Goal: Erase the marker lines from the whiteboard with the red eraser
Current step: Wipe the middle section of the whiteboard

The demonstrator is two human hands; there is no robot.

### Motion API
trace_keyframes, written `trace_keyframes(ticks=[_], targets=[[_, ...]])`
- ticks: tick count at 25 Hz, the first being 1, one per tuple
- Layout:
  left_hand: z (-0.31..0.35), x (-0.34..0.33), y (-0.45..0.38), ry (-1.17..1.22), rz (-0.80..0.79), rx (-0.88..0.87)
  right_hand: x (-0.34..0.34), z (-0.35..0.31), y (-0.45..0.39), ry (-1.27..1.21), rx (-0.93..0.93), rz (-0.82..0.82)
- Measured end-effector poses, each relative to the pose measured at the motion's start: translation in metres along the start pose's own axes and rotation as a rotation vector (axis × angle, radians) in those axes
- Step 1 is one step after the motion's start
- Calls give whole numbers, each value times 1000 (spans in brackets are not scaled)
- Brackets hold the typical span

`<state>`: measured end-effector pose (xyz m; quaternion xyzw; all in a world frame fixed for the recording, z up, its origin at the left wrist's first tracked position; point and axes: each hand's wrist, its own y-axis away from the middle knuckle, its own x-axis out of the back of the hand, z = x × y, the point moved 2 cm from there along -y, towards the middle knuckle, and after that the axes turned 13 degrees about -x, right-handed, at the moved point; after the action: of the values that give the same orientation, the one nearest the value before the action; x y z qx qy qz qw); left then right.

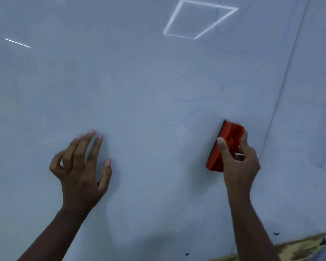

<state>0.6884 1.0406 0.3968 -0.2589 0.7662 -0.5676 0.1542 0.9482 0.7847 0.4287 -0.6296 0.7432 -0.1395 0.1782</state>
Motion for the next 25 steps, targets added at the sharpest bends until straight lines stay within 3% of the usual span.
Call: trace_keyframes(ticks=[4,8,15,18,22,25], targets=[[-28,-1,-53,20,2,45,-10,-32,-10,28,65,4],[-34,-9,-56,-29,-56,49,-41,-54,35,82,185,-43],[-35,-11,-55,-54,-63,18,-97,-92,144,338,668,-237],[-38,-10,-54,-57,-50,-9,-104,-103,149,362,777,-262],[-37,-9,-54,-59,-24,-9,-91,-112,107,343,762,-205],[-37,-7,-53,-56,-19,-18,-64,-105,53,301,574,-94]])
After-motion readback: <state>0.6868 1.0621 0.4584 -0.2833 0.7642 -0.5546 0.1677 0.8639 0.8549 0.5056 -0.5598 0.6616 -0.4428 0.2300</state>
